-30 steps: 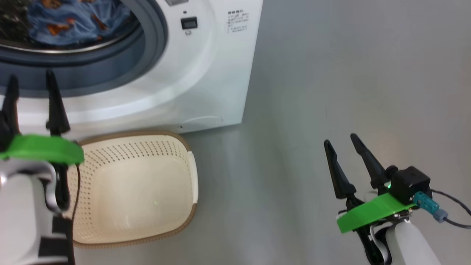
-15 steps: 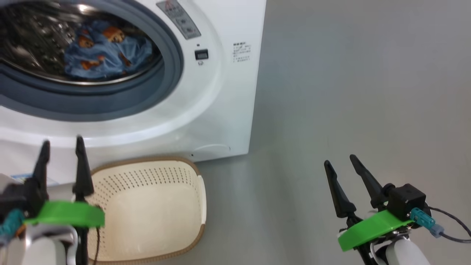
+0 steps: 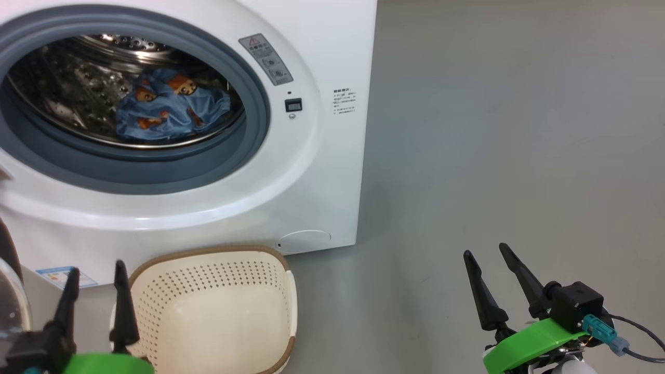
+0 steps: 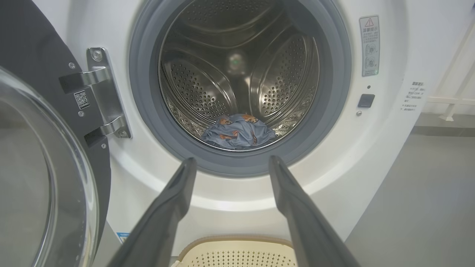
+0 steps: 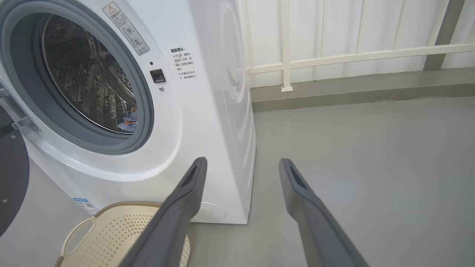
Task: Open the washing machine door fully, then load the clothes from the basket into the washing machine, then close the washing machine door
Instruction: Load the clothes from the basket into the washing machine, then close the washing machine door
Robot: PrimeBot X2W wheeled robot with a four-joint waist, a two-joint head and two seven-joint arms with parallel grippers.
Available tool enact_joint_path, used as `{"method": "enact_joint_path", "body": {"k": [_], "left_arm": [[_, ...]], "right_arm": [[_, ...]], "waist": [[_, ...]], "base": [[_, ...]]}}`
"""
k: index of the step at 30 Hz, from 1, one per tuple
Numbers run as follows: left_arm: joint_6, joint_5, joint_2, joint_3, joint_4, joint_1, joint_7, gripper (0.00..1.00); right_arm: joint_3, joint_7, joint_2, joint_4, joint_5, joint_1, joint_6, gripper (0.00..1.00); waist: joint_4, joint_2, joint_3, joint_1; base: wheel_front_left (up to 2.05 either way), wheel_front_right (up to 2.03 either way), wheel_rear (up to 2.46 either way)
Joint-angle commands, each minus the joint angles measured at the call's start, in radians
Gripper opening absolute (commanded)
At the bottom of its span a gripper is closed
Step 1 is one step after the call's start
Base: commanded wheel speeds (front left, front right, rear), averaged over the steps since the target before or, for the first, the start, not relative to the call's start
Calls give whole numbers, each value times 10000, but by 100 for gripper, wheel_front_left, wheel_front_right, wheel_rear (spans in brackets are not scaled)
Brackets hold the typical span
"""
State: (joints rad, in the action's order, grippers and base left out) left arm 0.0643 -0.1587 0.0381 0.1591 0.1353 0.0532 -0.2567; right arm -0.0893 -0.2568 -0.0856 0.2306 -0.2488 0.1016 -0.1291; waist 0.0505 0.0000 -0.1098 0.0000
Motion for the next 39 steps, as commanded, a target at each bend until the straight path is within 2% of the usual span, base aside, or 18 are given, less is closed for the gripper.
{"method": "enact_joint_path", "body": {"k": [1,7,13,23,29,39], "left_arm": [[-99,-89,137,260,-388,-30,-51,100],[-533,-356,125,-198,-887,-1015,-51,100],[-777,-482,124,-558,-1136,-1374,-51,100],[-905,-288,123,-805,-1201,-1488,-51,100],[-770,-172,122,-865,-1188,-1476,-51,100],[-797,-8,122,-897,-1259,-1431,-51,100]], "right_arm": [[-242,-49,-32,-291,26,34,-16,100],[-214,-49,17,-410,122,-58,-16,100],[4,-49,0,-617,444,-165,-16,100],[307,-49,98,-714,520,-243,-16,100],[376,-49,132,-689,548,-229,-16,100],[437,-49,170,-663,651,-219,-16,100]], "waist": [[34,0,26,0],[88,0,302,0],[11,0,510,0],[-124,0,573,0],[-126,0,575,0],[-157,0,529,0]], "base": [[0,0,0],[0,0,0],[0,0,0],[0,0,0],[0,0,0],[0,0,0]]}}
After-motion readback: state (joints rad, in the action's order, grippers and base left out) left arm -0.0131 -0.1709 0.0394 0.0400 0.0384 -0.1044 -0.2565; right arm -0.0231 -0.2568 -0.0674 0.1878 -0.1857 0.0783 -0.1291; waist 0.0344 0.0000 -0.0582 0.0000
